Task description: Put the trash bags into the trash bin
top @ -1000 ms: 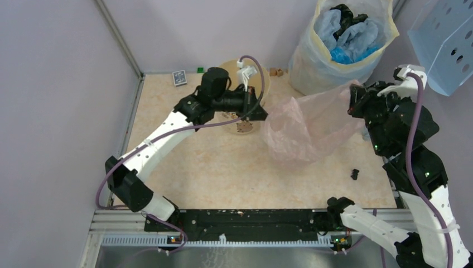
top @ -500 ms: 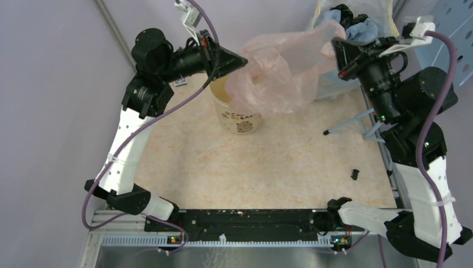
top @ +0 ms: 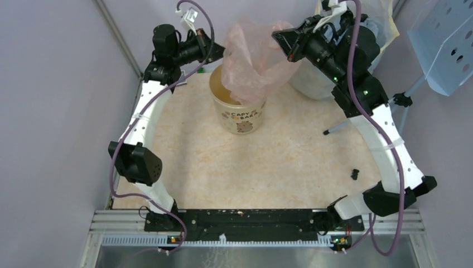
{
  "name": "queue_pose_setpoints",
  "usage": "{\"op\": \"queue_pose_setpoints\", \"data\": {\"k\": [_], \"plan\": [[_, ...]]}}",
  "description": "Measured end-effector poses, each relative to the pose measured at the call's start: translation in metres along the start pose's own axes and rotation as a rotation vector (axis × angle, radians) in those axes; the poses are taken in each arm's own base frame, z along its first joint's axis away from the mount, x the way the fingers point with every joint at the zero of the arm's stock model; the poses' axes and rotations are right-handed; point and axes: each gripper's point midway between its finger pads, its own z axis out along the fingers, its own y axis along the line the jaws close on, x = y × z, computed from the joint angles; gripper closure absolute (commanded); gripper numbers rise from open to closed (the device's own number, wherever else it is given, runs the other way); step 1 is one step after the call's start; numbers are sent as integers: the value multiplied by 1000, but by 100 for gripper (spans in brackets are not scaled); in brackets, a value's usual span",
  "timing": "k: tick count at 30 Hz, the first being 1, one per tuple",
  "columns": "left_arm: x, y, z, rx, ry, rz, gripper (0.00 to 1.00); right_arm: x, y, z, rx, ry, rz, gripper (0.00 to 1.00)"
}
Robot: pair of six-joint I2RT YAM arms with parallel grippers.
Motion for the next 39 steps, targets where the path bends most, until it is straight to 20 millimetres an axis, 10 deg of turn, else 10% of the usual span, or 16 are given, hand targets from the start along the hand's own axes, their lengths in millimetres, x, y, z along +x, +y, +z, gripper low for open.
{"op": "queue_pose_setpoints", "data": {"k": [7,16,29,39], "plan": [[34,47,-37,-129,17,-116,100,20,40,21,-169,77,15,100],[1,40,-86,-196,-98,-58,100,46,61,42,-231,141,46,100],[22,102,-68,-262,-38,-145,100,77,14,58,21,227,92,100],[47,93,-52,-250,23,-138,85,84,22,49,-20,261,125,100]]}}
